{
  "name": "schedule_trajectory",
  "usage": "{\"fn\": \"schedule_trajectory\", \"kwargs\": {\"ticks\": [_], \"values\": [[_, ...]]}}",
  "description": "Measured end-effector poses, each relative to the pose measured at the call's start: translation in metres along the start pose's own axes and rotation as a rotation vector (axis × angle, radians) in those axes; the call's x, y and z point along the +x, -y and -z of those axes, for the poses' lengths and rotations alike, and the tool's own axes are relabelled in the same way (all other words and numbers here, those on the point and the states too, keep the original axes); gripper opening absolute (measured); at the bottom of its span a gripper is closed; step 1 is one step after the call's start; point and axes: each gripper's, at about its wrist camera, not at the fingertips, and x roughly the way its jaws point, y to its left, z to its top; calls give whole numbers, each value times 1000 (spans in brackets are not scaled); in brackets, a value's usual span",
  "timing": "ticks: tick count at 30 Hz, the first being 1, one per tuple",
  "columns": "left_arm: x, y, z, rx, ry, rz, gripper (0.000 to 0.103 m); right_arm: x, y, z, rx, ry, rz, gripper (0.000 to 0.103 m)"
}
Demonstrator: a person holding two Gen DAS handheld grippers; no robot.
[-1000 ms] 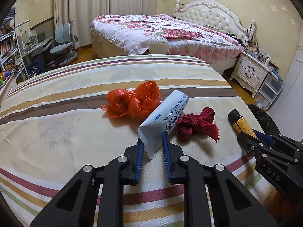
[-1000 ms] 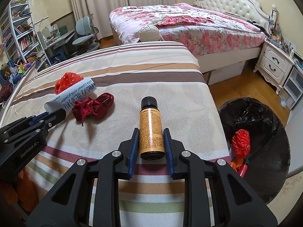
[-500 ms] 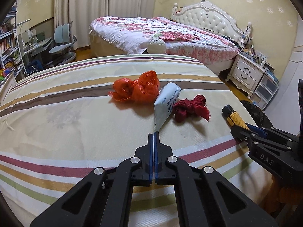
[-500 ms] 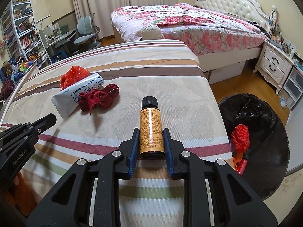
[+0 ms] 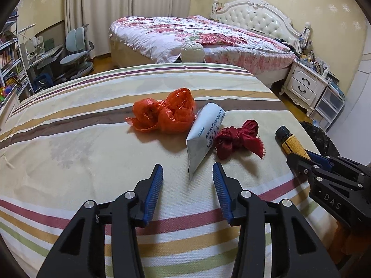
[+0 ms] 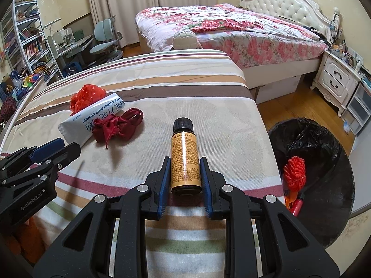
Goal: Collect trash
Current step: 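Lift the white tube with the left gripper while the right gripper holds the gold bottle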
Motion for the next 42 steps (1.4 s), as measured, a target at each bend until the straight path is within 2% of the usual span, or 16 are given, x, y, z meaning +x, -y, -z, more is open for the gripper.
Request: {"fn": "schedule_trajectory", "kwargs": {"ticks": [9,11,15,18,28,42], "values": [[13,2,-10,4,-21,6,43,1,-2,-3,3,-3,-8,25],[15,5,-12,14,-23,5,40,1,-3,-4,2,-4,-8,25],[16,8,-12,34,-25,21,21,2,-3,-6,2,-4,-7,25],[14,10,-11,41,-17,24,18,2,-3,-6,2,-4,-7,25],[-6,11,1,29,26,15,15,0,-3,-11,1,-3,-4,24],[-37,9,24,1,87,0,14,-21,2,13,14,22,-2,23]]}}
